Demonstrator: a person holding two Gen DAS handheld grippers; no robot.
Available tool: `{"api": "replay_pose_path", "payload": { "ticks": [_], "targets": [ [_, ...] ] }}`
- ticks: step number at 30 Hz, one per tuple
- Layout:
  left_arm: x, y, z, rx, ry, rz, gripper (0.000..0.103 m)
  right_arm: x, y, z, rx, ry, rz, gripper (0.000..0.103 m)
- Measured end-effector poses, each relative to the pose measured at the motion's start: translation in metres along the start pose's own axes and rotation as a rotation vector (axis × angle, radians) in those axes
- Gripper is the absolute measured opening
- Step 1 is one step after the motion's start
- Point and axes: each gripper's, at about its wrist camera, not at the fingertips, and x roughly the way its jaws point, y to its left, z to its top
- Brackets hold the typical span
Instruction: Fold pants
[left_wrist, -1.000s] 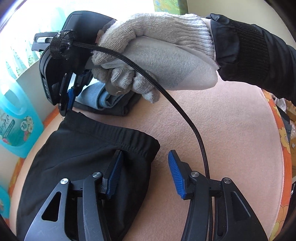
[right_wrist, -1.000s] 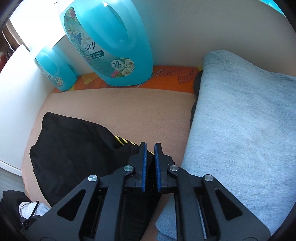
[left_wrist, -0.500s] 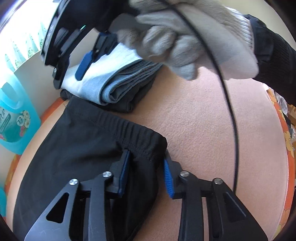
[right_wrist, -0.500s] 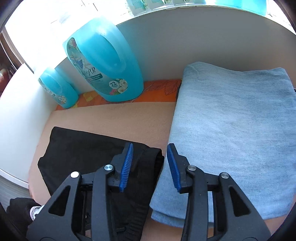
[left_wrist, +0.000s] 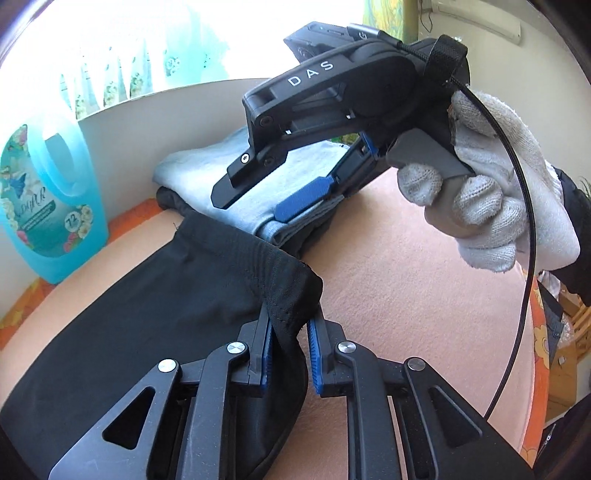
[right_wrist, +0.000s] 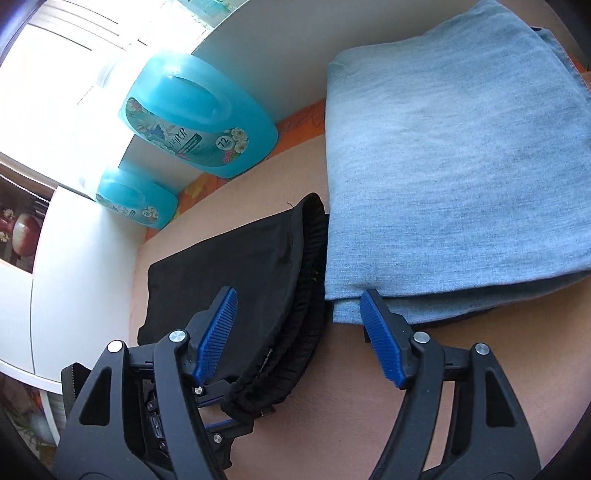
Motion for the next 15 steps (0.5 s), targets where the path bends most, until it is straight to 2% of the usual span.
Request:
{"api": "replay_pose_path", "payload": {
  "ticks": [10,15],
  "targets": [
    [-0.027,0.005,0.0,-0.038,-0.051,-0.006,0.015,0.031,0.007,-0.01,0.096,0.103,0.046,0.072],
    [-0.029,-0.004,-0.003,-0.005,-0.046,-0.011,0.015,0.052,-0.002,-0.007,0.166,0.104,0.029,0.072]
  ]
}}
